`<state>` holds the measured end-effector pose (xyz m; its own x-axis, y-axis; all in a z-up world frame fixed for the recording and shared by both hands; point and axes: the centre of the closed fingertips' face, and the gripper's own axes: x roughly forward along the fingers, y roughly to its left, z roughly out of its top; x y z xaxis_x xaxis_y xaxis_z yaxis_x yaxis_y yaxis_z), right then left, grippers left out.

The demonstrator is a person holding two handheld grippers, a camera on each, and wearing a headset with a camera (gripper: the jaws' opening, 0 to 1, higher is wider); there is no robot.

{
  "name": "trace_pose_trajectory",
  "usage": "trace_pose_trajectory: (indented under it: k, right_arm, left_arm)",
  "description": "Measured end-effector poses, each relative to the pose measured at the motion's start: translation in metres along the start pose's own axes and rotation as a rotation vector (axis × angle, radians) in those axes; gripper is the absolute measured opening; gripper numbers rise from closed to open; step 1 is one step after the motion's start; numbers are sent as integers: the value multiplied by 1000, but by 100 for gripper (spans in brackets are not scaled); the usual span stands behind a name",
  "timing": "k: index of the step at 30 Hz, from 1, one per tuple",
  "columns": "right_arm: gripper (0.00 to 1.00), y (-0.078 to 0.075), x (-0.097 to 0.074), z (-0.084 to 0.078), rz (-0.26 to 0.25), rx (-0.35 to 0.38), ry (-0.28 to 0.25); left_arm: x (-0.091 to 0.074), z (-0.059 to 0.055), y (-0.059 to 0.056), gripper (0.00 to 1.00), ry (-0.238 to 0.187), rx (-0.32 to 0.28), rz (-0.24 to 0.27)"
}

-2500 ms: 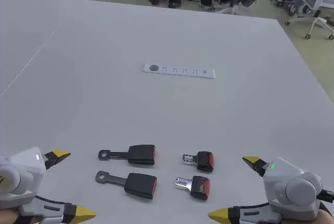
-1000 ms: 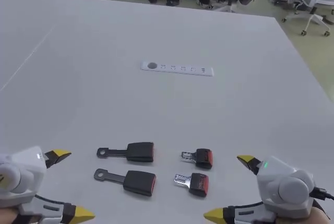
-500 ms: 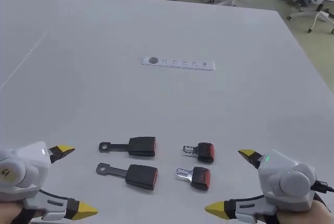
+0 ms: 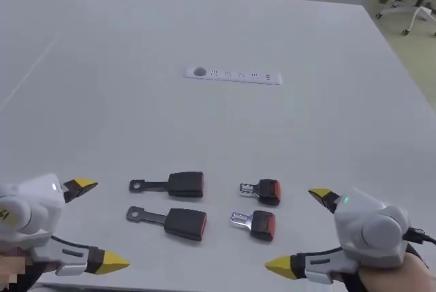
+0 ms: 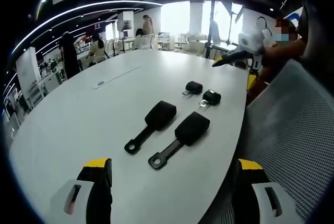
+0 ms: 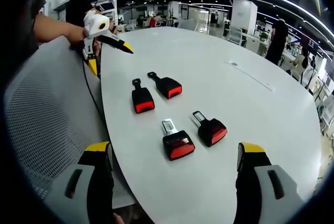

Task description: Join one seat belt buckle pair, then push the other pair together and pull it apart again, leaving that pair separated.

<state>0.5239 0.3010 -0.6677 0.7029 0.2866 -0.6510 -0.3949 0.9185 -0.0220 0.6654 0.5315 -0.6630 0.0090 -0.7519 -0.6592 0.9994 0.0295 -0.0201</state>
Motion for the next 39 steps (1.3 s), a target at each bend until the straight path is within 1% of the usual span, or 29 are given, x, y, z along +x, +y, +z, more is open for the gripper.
trace_pose_trajectory:
  k: [3,6,7,8,10,11,14,15,16,17,18,21,22,24,26,28,29,33,36,39]
  right_arm:
    - [100,-1,0,0,0,-2,1]
    - [100,-4,0,0,-1,-2,3]
    - [100,-5,0,0,-1,-2,3]
    - [100,-6,0,0,-2,-5,4]
    - [100,-7,1,0,-2,-6,5]
    - [100,-8,1,0,-4,-11,3]
    - [99,-9,3,-1,0,-9,6]
    - [99,-9,4,-1,1,-11,8]
    - [98,-9,4,-1,4,-10,10]
    - [98,-9,5,0,5,-6,9]
    - [98,-9,5,0,6,-7,7]
    - [97,-9,7,0,13,-13,15]
    - [96,-9,8,0,17,-17,17]
    - [94,-9,8,0,24,-23,20]
    - [92,-9,10,2,27,-29,21]
    - [91,-9,12,3,33,-39,18]
    - [90,-9,14,4,39,-44,19]
    - [86,-6,21,3,58,-74,34]
    - [77,2,25,3,99,-103,37]
    - [74,4,29,2,110,-114,43]
  left_arm:
    - [0,0,4,100,6,3,-1]
    - [2,3,9,100,8,14,0]
    - [3,4,10,100,7,21,4]
    - [4,6,12,100,13,43,11]
    - [6,8,12,100,17,48,0]
    - [8,10,10,99,18,57,-17]
    - [14,12,8,98,36,97,-37]
    - [16,13,7,97,42,112,-51]
    - [17,13,6,96,52,127,-61]
    - [19,12,4,95,75,155,-76]
    - [21,12,3,94,85,165,-80]
    - [27,16,2,92,95,170,-92]
    - [29,16,1,91,104,169,-102]
    - [33,14,0,89,128,179,-112]
    - [36,14,-2,88,133,180,-121]
    - [40,12,-2,86,147,184,-130]
    - [42,8,-3,84,170,180,-138]
    - [48,5,-6,82,188,191,-143]
    - [53,0,-6,82,201,206,-158]
    - [56,-2,-9,82,230,236,-172]
